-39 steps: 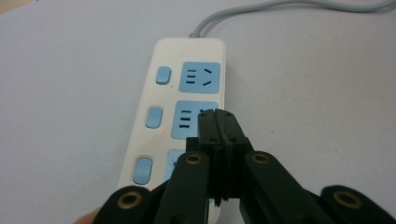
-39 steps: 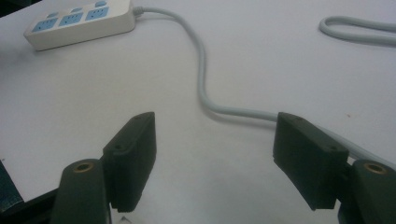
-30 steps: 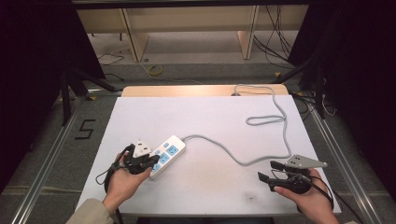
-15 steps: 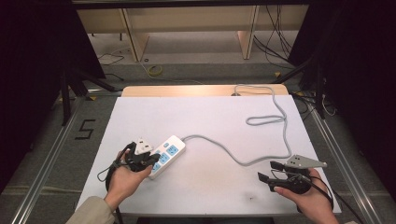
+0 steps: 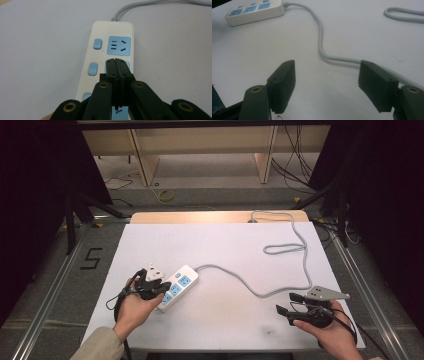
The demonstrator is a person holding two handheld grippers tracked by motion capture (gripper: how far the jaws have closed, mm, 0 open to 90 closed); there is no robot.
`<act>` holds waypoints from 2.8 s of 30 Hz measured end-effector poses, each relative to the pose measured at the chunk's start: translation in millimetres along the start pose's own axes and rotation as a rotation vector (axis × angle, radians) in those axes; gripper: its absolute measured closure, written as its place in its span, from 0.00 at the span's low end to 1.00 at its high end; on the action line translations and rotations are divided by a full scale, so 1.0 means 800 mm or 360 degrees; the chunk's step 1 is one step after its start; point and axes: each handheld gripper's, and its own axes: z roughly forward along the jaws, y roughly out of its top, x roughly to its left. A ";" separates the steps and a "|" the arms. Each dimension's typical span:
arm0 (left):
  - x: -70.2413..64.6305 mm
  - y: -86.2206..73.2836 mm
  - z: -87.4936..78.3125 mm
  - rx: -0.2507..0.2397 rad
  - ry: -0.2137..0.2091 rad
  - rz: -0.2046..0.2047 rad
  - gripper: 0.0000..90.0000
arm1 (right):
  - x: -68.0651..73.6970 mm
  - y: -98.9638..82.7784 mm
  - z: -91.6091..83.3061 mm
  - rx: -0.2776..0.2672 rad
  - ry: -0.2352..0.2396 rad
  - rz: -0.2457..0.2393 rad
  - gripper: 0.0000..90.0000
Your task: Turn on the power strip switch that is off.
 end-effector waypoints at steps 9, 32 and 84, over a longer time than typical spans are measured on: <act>0.002 0.004 0.003 0.0008 0.0010 0.0003 1.00 | 0.000 0.000 0.000 0.0004 0.0001 0.0003 0.34; 0.005 0.018 0.011 0.0037 0.0038 0.0017 1.00 | 0.000 0.000 0.000 0.0009 0.0002 0.0002 0.34; 0.015 0.043 0.031 0.0098 0.0045 0.0016 1.00 | 0.000 -0.001 0.002 0.0025 0.0002 -0.0002 0.34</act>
